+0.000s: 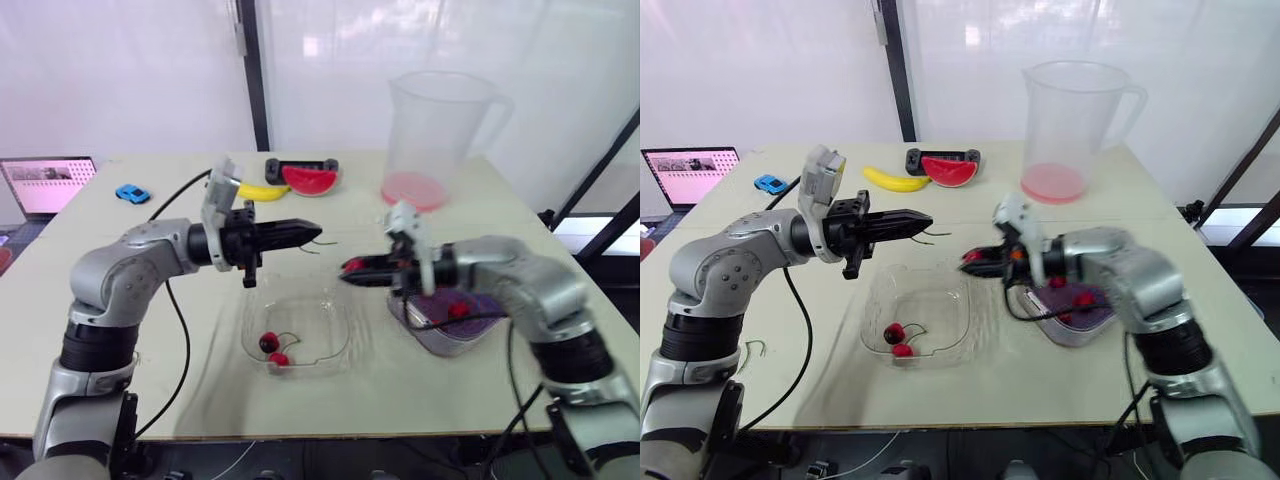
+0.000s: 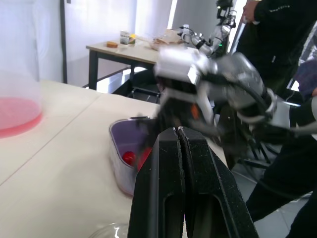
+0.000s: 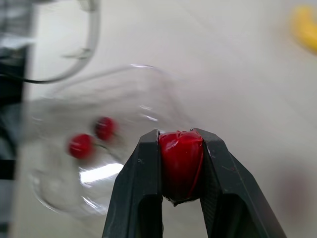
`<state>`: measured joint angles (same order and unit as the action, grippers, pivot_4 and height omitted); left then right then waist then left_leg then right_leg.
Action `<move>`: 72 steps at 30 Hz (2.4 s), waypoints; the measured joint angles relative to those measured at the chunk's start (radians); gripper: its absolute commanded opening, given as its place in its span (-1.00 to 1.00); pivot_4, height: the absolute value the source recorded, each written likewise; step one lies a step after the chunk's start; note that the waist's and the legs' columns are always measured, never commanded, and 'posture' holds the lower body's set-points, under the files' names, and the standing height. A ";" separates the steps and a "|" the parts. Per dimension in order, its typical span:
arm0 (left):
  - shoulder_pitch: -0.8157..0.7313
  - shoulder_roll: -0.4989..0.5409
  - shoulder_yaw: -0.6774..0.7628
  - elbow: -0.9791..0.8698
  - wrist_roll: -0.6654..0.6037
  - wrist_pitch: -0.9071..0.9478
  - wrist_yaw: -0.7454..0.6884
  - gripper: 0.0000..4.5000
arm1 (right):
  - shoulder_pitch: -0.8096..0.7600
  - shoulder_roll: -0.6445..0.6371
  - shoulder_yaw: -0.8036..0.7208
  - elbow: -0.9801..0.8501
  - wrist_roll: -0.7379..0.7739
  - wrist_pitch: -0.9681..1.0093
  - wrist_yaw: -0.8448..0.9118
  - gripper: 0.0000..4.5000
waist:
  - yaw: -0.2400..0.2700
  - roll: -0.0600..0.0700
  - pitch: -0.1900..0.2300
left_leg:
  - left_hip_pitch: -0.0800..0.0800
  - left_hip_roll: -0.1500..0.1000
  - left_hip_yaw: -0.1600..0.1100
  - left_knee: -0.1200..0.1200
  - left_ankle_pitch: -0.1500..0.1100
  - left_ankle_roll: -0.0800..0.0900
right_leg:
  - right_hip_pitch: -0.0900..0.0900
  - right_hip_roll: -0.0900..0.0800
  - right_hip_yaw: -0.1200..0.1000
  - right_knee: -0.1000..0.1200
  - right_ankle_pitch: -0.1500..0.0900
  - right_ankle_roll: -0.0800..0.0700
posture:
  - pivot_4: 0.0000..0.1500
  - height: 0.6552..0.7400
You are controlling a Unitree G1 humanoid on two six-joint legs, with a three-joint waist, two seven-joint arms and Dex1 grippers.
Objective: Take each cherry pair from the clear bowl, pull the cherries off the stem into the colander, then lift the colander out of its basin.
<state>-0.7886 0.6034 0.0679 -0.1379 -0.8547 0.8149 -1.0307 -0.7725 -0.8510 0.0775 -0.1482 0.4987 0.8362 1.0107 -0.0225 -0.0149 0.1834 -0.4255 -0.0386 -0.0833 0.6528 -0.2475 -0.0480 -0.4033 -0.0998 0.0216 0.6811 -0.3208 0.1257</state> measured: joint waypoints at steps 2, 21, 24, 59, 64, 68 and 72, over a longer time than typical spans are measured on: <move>0.009 0.002 0.010 0.000 0.000 -0.001 0.002 -1.00 | 0.013 -0.118 -0.005 0.057 -0.052 -0.036 0.047 -0.78 | 0.004 0.000 0.000 | 0.000 0.000 0.001 0.000 -0.001 0.001 | 0.000 0.001 0.000 0.000 0.000 0.000 | 1.00 1.00; 0.126 0.057 0.084 -0.044 -0.006 -0.011 0.057 -1.00 | 0.095 -0.218 0.043 0.163 -0.188 -0.151 0.194 0.97 | -0.007 0.000 0.000 | 0.000 0.001 0.001 -0.001 0.001 -0.001 | -0.001 0.001 0.001 0.000 0.000 0.000 | 1.00 1.00; 0.159 0.081 0.125 -0.069 -0.026 0.000 0.072 -1.00 | 0.003 -0.221 -0.038 0.144 -0.091 -0.096 0.246 0.97 | -0.008 0.001 0.000 | 0.000 0.002 0.001 -0.001 0.000 0.000 | -0.001 0.001 0.001 0.000 0.000 0.000 | 1.00 1.00; 0.776 0.237 0.373 0.267 0.344 -0.278 0.145 0.15 | -0.114 0.044 -0.022 -0.065 0.231 0.029 0.268 1.00 | 0.007 0.001 0.000 | 0.001 0.003 0.001 -0.003 -0.001 0.002 | -0.002 -0.002 0.001 0.000 0.000 0.000 | 1.00 1.00; 0.724 0.244 0.385 0.289 0.330 -0.279 0.129 0.98 | -0.098 0.038 -0.045 -0.067 0.263 0.049 0.267 1.00 | 0.008 0.001 0.000 | 0.001 0.002 0.001 -0.003 -0.001 0.002 | -0.002 -0.003 0.000 0.000 0.000 0.000 | 1.00 1.00; 0.695 0.282 0.398 0.278 0.311 -0.278 0.100 0.98 | -0.094 0.038 -0.053 -0.090 0.271 0.052 0.255 1.00 | 0.005 0.001 0.000 | 0.001 0.003 0.001 -0.003 -0.001 0.002 | -0.002 -0.002 0.000 0.000 0.000 0.000 | 1.00 1.00; 0.661 0.313 0.423 0.239 0.272 -0.278 0.050 0.98 | -0.084 0.040 -0.041 -0.098 0.239 0.048 0.208 1.00 | 0.006 0.001 0.000 | 0.001 0.003 0.001 -0.003 -0.001 0.002 | -0.002 -0.003 0.000 0.000 0.000 0.000 | 1.00 1.00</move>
<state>-0.1278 0.9164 0.4907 0.1007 -0.5832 0.5367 -0.9807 -0.8565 -0.8110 0.0361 -0.2457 0.7381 0.8840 1.2183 -0.0168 -0.0144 0.1838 -0.4247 -0.0360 -0.0821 0.6496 -0.2486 -0.0462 -0.4053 -0.1023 0.0221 0.6812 -0.3209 0.1255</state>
